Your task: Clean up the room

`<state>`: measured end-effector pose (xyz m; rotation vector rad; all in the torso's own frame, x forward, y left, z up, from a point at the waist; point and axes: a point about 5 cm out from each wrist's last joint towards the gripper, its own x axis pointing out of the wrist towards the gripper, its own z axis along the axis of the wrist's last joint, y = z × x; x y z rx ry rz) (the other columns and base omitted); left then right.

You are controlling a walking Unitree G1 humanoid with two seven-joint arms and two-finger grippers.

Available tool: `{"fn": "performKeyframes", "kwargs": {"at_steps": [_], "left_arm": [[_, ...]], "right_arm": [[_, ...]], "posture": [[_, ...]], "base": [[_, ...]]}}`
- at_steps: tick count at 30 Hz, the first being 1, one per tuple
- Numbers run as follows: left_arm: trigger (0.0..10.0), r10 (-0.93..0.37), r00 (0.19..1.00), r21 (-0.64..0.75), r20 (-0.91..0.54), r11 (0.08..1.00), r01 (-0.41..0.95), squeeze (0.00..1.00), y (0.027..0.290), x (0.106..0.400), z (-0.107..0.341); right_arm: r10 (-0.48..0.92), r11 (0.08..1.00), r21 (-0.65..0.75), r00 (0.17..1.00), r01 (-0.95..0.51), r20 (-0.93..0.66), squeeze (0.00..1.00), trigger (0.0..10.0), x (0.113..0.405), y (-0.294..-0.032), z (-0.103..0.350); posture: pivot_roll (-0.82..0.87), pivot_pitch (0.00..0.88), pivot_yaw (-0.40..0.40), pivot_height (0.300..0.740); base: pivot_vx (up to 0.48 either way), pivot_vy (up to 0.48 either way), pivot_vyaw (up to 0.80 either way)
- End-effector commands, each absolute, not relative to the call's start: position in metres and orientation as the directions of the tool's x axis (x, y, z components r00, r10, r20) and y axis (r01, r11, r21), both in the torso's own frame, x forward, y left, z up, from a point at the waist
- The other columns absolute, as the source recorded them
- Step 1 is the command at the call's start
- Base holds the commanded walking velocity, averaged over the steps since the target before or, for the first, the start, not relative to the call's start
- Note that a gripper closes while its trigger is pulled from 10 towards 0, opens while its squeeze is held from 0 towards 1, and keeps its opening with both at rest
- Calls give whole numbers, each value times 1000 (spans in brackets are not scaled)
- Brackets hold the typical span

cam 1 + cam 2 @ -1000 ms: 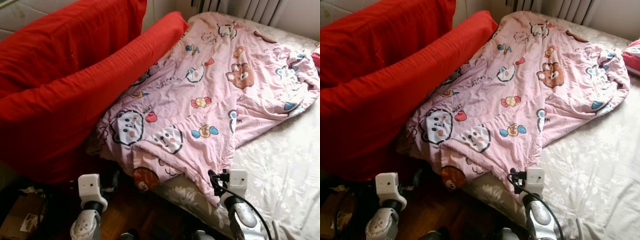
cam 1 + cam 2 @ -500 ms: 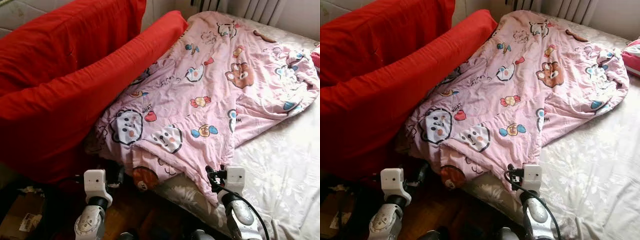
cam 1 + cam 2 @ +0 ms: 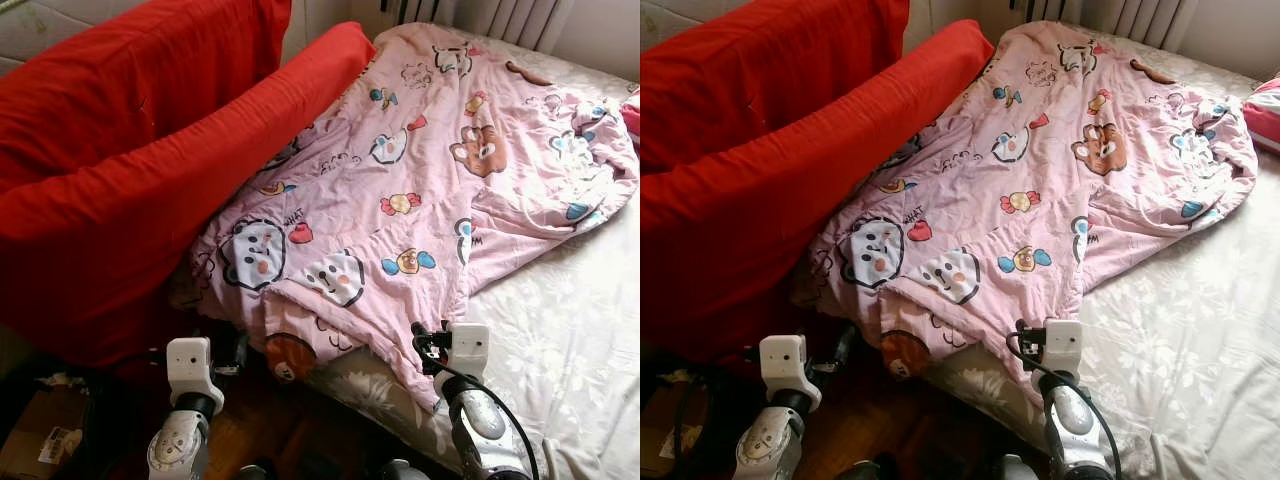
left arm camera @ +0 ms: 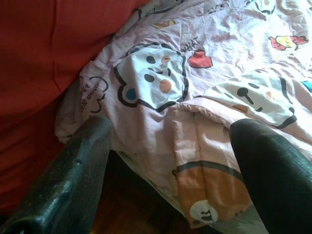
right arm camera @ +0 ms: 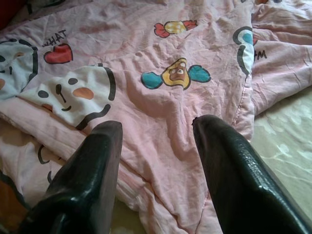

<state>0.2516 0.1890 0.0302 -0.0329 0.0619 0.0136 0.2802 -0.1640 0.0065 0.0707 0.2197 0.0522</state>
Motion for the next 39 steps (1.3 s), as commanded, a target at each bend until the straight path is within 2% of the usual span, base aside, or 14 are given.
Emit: {"fn": "performKeyframes", "kwargs": {"at_steps": [1,16,26,39], "left_arm": [[10000,11,996,-31,-94,999,-14,0,189,246,26],[10000,10,994,-29,-113,999,-13,0,191,246,23],[10000,15,993,-25,-120,1000,-18,0,194,246,21],[10000,16,992,-29,-121,999,-19,0,194,247,20]], "right_arm": [[57,996,77,968,-39,-244,0,10000,273,-163,-1],[60,996,77,963,-40,-264,0,10000,276,-160,-1],[53,997,75,961,-34,-273,0,10000,274,-163,-3],[53,996,84,962,-32,-267,0,10000,277,-162,-1]], "posture": [[2,207,2,695],[6,215,3,695],[9,239,3,623],[10,248,1,623]], "base": [[0,0,0],[0,0,0],[0,0,0],[0,0,0]]}}
